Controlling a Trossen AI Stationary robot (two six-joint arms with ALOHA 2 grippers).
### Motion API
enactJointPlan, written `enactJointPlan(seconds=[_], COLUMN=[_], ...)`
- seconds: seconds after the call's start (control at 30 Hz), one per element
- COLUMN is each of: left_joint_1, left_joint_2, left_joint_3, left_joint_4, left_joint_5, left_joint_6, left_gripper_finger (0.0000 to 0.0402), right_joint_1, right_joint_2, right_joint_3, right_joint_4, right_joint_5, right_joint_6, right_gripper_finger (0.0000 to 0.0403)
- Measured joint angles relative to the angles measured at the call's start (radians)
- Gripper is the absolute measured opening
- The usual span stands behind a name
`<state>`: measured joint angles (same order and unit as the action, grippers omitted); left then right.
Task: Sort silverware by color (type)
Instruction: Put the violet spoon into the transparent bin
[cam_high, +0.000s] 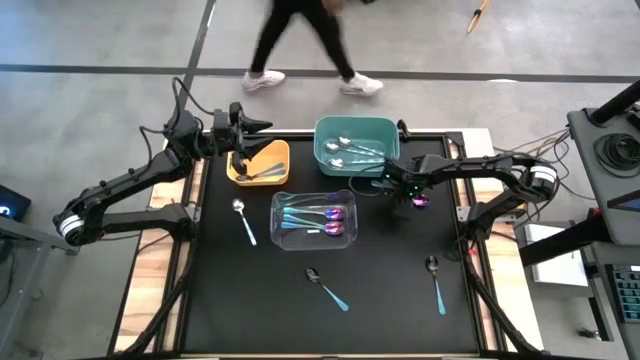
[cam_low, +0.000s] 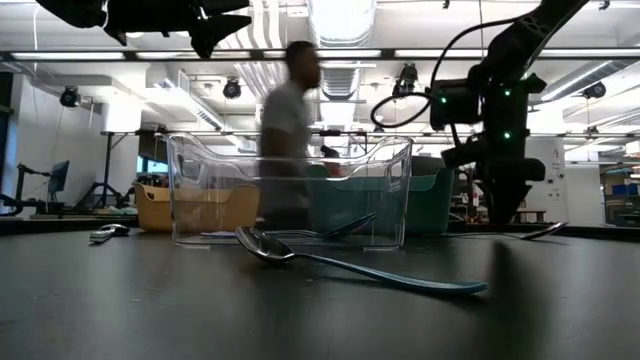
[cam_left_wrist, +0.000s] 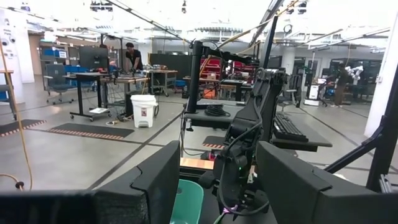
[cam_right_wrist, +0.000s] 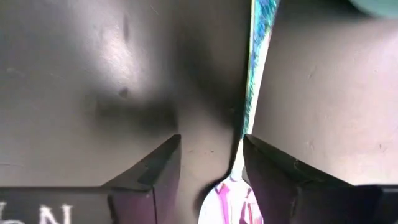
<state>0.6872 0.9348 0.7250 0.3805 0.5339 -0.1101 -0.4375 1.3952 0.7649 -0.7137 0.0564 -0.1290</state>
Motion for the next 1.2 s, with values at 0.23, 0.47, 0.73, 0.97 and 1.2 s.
enactJointPlan(seconds=[0.23,0.47,0.73,0.97,1.2], left_joint_1=[0.0,0.0,0.0,0.0,0.0], left_joint_2=[0.0,0.0,0.0,0.001,0.001], left_joint_3=[0.0,0.0,0.0,0.0,0.0], left_joint_4=[0.0,0.0,0.0,0.0,0.0], left_joint_5=[0.0,0.0,0.0,0.0,-0.001], left_joint_6=[0.04,0.05,0.05,0.057,0.057], left_gripper_finger=[0.0194,0.0194,0.0194,0.0194,0.0194], right_joint_1=[-0.002,-0.056,-0.1,-0.1,-0.099], right_joint_2=[0.0,-0.002,-0.007,-0.006,-0.004], right_joint_3=[-0.004,-0.028,-0.101,-0.132,-0.133], right_joint_4=[0.024,0.065,0.166,0.186,0.186], right_joint_5=[0.032,0.058,0.016,-0.018,-0.042], right_joint_6=[0.028,0.018,-0.016,0.001,-0.011], right_gripper_finger=[0.0171,0.0171,0.0164,0.0102,0.0022])
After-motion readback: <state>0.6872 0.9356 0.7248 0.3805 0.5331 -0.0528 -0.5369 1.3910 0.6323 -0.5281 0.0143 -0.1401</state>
